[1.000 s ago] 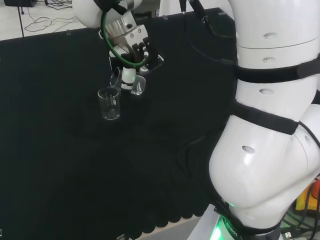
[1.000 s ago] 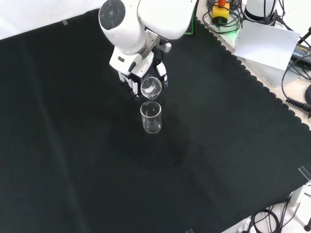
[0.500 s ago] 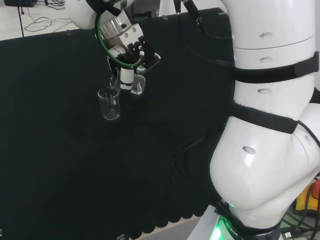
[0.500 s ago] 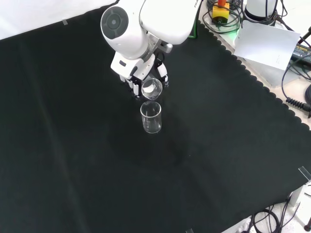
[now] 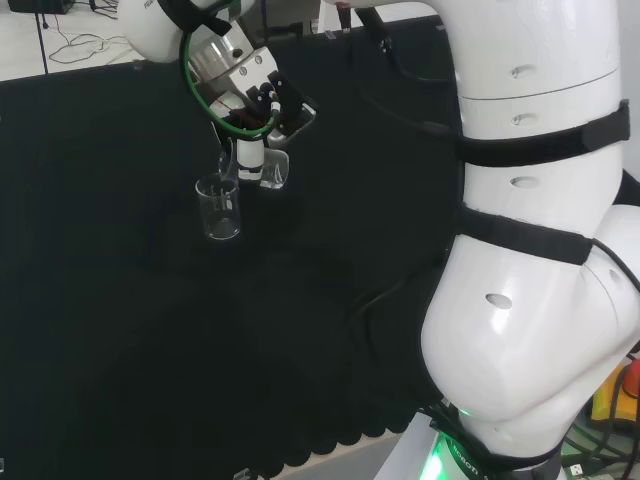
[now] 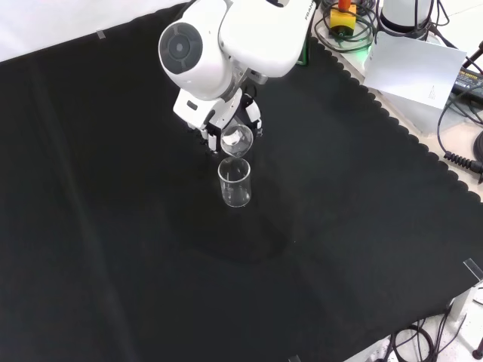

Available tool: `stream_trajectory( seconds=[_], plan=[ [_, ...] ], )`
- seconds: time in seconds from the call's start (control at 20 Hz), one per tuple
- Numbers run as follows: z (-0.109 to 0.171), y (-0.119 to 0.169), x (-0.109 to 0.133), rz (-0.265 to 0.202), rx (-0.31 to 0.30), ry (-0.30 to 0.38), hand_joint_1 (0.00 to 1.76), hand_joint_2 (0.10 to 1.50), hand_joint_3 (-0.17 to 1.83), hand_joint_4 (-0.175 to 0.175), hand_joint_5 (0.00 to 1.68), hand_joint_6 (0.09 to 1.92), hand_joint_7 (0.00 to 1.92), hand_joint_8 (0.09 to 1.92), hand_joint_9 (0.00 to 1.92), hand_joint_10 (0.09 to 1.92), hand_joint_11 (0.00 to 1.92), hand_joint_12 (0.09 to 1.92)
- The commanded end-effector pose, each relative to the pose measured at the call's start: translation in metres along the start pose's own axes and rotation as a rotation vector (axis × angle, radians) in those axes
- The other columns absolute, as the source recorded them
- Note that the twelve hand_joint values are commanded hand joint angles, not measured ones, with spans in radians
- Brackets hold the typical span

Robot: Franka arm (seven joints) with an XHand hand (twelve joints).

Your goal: Pour the water from the handheld beaker into the one on the table.

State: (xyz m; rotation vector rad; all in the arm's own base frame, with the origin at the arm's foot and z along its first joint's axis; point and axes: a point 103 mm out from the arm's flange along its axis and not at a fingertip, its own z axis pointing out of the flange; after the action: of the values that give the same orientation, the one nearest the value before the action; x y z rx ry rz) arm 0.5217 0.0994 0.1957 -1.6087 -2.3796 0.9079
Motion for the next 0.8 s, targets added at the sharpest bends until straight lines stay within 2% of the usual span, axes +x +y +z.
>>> stream_trajectory(
  seconds=[0.05,0.8],
  plan=[
    [-0.003,0.001,0.002,0.008,0.013,-0.023,1.16,0.59,0.70,0.175,1.40,0.45,1.71,0.09,1.58,0.09,1.18,0.86],
    [-0.016,0.005,0.007,0.033,0.051,-0.082,1.15,0.60,0.70,0.175,1.38,0.50,1.70,0.09,1.58,0.09,1.19,0.84]
  ],
)
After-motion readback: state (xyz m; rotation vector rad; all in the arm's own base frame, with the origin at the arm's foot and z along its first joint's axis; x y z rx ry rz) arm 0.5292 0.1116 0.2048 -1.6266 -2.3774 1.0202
